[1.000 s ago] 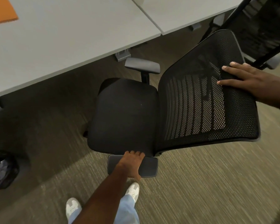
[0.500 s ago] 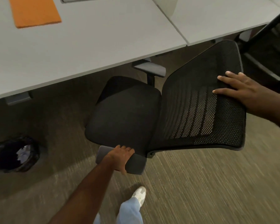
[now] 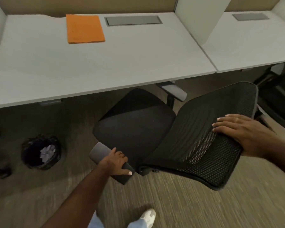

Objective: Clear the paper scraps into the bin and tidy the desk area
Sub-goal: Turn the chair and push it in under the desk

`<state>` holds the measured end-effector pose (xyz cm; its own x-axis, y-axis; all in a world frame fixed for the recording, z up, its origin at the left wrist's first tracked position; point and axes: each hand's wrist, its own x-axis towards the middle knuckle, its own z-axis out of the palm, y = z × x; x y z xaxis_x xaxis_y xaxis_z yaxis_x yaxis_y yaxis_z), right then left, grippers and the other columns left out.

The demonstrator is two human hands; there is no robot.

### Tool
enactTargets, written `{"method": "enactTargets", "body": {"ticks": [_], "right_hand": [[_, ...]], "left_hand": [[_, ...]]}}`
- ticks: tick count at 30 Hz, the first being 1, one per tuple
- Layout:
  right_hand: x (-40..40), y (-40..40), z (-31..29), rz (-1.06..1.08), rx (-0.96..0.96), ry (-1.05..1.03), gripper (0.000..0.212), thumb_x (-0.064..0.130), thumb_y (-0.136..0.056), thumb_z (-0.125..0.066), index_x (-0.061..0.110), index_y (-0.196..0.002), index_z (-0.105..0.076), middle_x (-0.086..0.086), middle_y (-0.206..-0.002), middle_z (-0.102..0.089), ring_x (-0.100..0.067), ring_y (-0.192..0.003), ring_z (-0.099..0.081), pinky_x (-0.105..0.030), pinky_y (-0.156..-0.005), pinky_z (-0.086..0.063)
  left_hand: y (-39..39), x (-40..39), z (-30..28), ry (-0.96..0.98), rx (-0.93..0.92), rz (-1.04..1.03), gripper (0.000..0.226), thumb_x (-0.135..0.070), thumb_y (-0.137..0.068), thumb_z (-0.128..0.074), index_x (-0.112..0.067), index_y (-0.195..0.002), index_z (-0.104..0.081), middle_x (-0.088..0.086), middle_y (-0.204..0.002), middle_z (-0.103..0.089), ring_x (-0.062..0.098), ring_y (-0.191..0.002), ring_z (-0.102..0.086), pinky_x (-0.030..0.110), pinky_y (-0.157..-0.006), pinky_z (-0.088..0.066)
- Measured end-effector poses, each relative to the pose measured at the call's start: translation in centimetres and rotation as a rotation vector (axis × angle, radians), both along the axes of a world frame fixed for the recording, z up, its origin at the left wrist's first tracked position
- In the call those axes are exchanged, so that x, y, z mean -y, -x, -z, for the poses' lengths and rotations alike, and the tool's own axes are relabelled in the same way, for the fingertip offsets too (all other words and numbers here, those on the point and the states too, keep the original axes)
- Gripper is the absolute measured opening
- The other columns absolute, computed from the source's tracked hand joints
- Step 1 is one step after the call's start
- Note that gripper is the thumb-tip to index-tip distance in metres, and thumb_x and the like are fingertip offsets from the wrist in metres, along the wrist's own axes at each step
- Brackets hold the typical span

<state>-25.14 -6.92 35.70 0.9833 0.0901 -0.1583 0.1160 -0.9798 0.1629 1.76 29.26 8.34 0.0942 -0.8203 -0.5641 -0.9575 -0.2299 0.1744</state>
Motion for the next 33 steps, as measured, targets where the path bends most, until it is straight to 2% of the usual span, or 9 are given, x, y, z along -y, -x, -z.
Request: {"method": "enactTargets", "body": {"ticks": [3,9,12,16,20,24,26,30,33], "right_hand": [[-2.8,-1.1,0.5,0.014,0.019,-0.041,0.072,0.048,-0.057,-0.087,0.021,-0.121,-0.067,-0.002,-0.123,-0.071,-0.021,-0.116,-0.067,-0.043,-0.105,-0.042],[-9.1,-3.7,1.6,0.079,0.036,-0.097,0.07,0.051,-0.057,-0.081,0.026,-0.121,-0.067,0.006,-0.118,-0.072,-0.014,-0.11,-0.068,-0.035,-0.101,-0.044],[-12.2,-5.5,1.5,0.105,0.091,-0.133,0.06,0.048,-0.061,-0.071,0.025,-0.116,-0.068,0.005,-0.112,-0.073,-0.015,-0.103,-0.07,-0.032,-0.098,-0.049],[-16.0,-8.0,1.4,0.179,0.144,-0.143,0.05,0.045,-0.063,-0.072,0.025,-0.109,-0.069,0.007,-0.103,-0.073,-0.015,-0.096,-0.07,-0.033,-0.091,-0.054],[-19.2,-10.5,1.0,0.236,0.173,-0.167,0.036,0.038,-0.069,-0.065,0.024,-0.102,-0.067,0.006,-0.094,-0.071,-0.016,-0.091,-0.068,-0.034,-0.088,-0.055],[-22.0,-12.7,0.9,0.27,0.164,-0.173,0.023,0.032,-0.076,-0.062,0.023,-0.097,-0.062,0.004,-0.089,-0.068,-0.018,-0.087,-0.066,-0.034,-0.086,-0.053],[-23.1,-13.9,0.8,0.298,0.156,-0.172,0.023,0.033,-0.075,-0.064,0.022,-0.095,-0.061,0.002,-0.089,-0.067,-0.02,-0.086,-0.065,-0.035,-0.084,-0.052],[-24.3,-15.8,1.0,0.272,0.179,-0.206,0.027,0.033,-0.076,-0.062,0.02,-0.1,-0.06,0.0,-0.092,-0.066,-0.023,-0.09,-0.065,-0.037,-0.085,-0.05],[-23.7,-16.2,1.5,0.131,0.15,-0.244,0.06,0.057,-0.082,-0.057,0.02,-0.128,-0.056,0.001,-0.111,-0.067,-0.021,-0.111,-0.063,-0.04,-0.106,-0.044]], "left_hand": [[-0.4,-0.6,-1.2,0.028,-0.041,-0.157,0.076,-0.076,-0.089,-0.031,-0.017,-0.133,-0.053,0.006,-0.141,-0.054,0.025,-0.135,-0.043,0.049,-0.12,-0.019],[-1.3,0.5,-6.3,0.134,-0.191,-0.337,0.053,-0.037,-0.081,-0.068,-0.028,-0.132,-0.054,0.001,-0.129,-0.061,0.022,-0.123,-0.054,0.037,-0.108,-0.04],[-2.7,-0.3,-9.1,0.108,-0.231,-0.331,0.049,-0.029,-0.084,-0.066,-0.032,-0.131,-0.055,-0.002,-0.128,-0.063,0.021,-0.12,-0.056,0.039,-0.105,-0.044],[-5.0,-2.6,-12.0,0.082,-0.273,-0.456,0.048,-0.012,-0.087,-0.062,-0.036,-0.129,-0.06,-0.008,-0.128,-0.066,0.014,-0.117,-0.06,0.032,-0.1,-0.047],[-6.9,-4.6,-16.0,0.189,-0.372,-0.62,0.054,0.008,-0.088,-0.048,-0.029,-0.12,-0.071,-0.003,-0.126,-0.07,0.015,-0.117,-0.063,0.032,-0.102,-0.05],[-6.8,-6.4,-21.6,0.344,-0.597,-0.772,0.036,-0.003,-0.096,-0.05,-0.023,-0.112,-0.076,-0.004,-0.116,-0.073,0.007,-0.109,-0.066,0.033,-0.101,-0.052],[-5.7,-6.4,-24.5,0.408,-0.589,-0.782,0.026,-0.021,-0.099,-0.054,-0.025,-0.112,-0.076,-0.01,-0.111,-0.074,0.002,-0.101,-0.067,0.028,-0.095,-0.054],[-1.4,-4.0,-27.7,0.413,-0.18,-0.718,0.05,-0.065,-0.094,-0.037,-0.032,-0.106,-0.073,-0.012,-0.094,-0.074,0.003,-0.081,-0.065,0.029,-0.077,-0.054],[1.4,-1.8,-27.4,0.539,0.088,-0.73,0.066,-0.07,-0.093,-0.022,-0.028,-0.094,-0.073,-0.006,-0.081,-0.072,0.011,-0.073,-0.063,0.031,-0.063,-0.048]]}}
